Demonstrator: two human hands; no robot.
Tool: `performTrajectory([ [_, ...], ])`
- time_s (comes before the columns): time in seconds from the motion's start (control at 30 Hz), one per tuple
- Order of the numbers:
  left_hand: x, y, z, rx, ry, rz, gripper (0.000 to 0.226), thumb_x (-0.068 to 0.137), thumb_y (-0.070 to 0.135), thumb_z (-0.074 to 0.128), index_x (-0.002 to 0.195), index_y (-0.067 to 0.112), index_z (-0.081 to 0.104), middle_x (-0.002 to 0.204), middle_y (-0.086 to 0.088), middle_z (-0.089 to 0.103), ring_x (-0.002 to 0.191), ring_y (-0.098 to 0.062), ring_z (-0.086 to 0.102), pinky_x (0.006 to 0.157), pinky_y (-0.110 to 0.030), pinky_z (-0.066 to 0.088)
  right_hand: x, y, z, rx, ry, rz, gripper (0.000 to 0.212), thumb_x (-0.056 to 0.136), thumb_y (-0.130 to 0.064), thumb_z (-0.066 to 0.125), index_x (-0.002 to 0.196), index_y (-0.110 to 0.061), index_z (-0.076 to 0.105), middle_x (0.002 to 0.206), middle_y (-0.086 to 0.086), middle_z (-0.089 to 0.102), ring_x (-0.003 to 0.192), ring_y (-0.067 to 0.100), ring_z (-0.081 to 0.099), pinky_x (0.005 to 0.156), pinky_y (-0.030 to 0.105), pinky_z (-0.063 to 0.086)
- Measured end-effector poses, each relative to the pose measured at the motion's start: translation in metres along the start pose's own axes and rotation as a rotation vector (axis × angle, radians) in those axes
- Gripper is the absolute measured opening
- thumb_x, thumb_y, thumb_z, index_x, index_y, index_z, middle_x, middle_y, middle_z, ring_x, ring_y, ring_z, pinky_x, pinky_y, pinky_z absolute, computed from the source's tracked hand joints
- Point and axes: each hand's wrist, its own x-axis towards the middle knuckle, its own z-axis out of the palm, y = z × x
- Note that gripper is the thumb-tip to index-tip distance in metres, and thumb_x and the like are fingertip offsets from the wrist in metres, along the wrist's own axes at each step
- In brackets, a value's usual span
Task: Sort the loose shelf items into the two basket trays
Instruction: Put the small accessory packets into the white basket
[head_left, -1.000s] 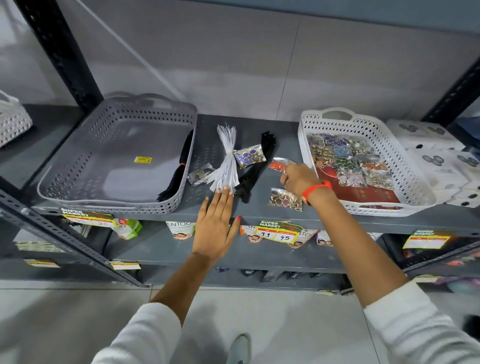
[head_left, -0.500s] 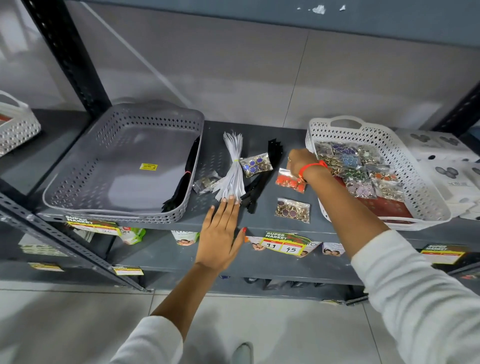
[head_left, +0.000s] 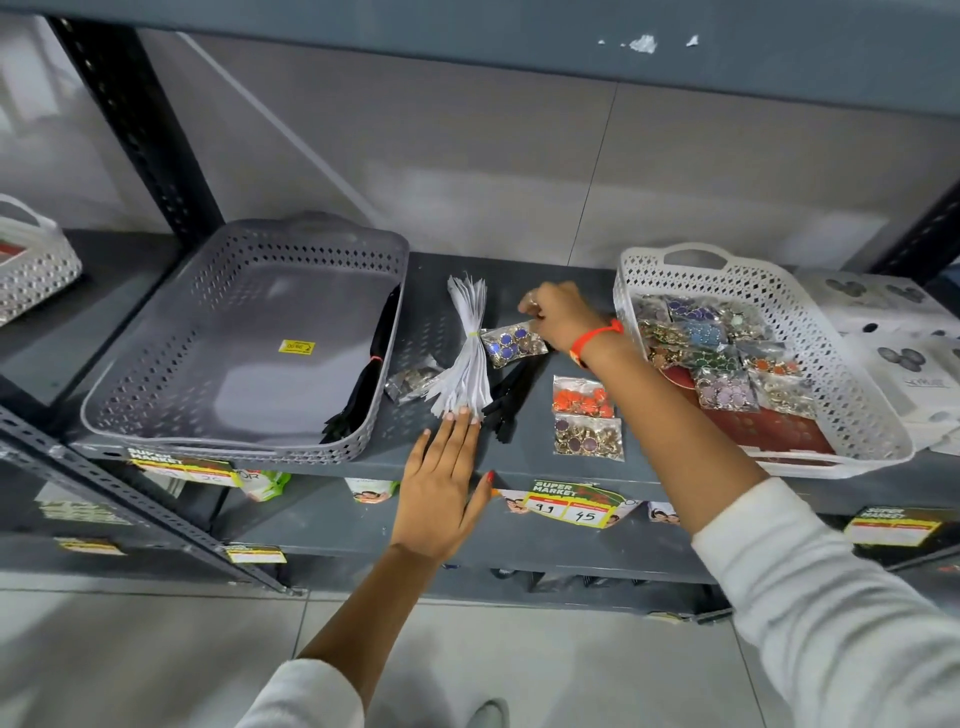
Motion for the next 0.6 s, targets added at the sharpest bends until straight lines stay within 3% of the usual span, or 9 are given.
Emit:
performTrajectory([
  [0.1,-0.001,0.0,-0.001,-0.014,0.004,-0.005,0.062,0.096,0.047,0.019,0.143,0.009,0.032,0.149,-0.006,0.035,0.136,-0.017,0.033,0.111,-0.033,0.018,0.008,-0.009,0.014,-0.056,-0.034,-0.048,0.033,0.087,0.009,0.051,0.115,-0.002,0.063,0.121,0.021,0.063,0.109,0.035,0.062,0.097,0.04,0.05],
  [0.2,0.0,0.0,0.0,-0.025,0.01,-0.006,0.062,0.096,0.047,0.02,0.142,0.008,0.035,0.148,-0.007,0.037,0.133,-0.019,0.039,0.108,-0.034,0.023,0.006,-0.01,0.016,-0.062,-0.019,-0.069,0.029,0.085,0.012,0.048,0.097,-0.003,0.07,0.106,0.022,0.07,0.094,0.035,0.067,0.086,0.037,0.055],
  [0.27,-0.001,0.0,0.0,-0.024,0.002,-0.005,0.065,0.096,0.048,0.014,0.141,0.008,0.036,0.148,-0.007,0.038,0.133,-0.019,0.04,0.108,-0.034,0.023,0.008,-0.007,0.005,0.004,0.01,-0.053,0.032,0.083,0.014,0.045,0.088,-0.003,0.072,0.1,0.021,0.071,0.092,0.034,0.068,0.086,0.036,0.054],
  [0.43,-0.001,0.0,-0.001,-0.016,0.011,-0.01,0.063,0.097,0.047,0.014,0.142,0.008,0.036,0.147,-0.007,0.039,0.132,-0.021,0.041,0.108,-0.034,0.022,0.006,0.022,-0.038,0.099,0.088,0.111,0.034,0.084,0.015,0.043,0.092,0.001,0.073,0.105,0.017,0.072,0.102,0.029,0.065,0.095,0.028,0.047],
  [0.53,-0.002,0.001,0.0,-0.017,0.012,-0.012,0.059,0.094,0.042,0.029,0.141,0.008,0.036,0.147,-0.007,0.039,0.132,-0.021,0.041,0.108,-0.034,0.021,-0.001,0.043,-0.044,-0.004,0.007,0.211,0.03,0.081,0.018,0.05,0.097,0.003,0.07,0.111,0.02,0.069,0.106,0.031,0.063,0.098,0.035,0.048],
  [0.6,-0.002,0.001,0.0,-0.007,0.008,-0.013,0.06,0.094,0.043,0.028,0.141,0.008,0.036,0.147,-0.007,0.039,0.132,-0.021,0.042,0.109,-0.034,0.021,-0.007,0.046,-0.036,-0.099,-0.029,0.226,0.032,0.081,0.018,0.05,0.106,0.004,0.065,0.114,0.022,0.066,0.106,0.034,0.062,0.097,0.039,0.05],
])
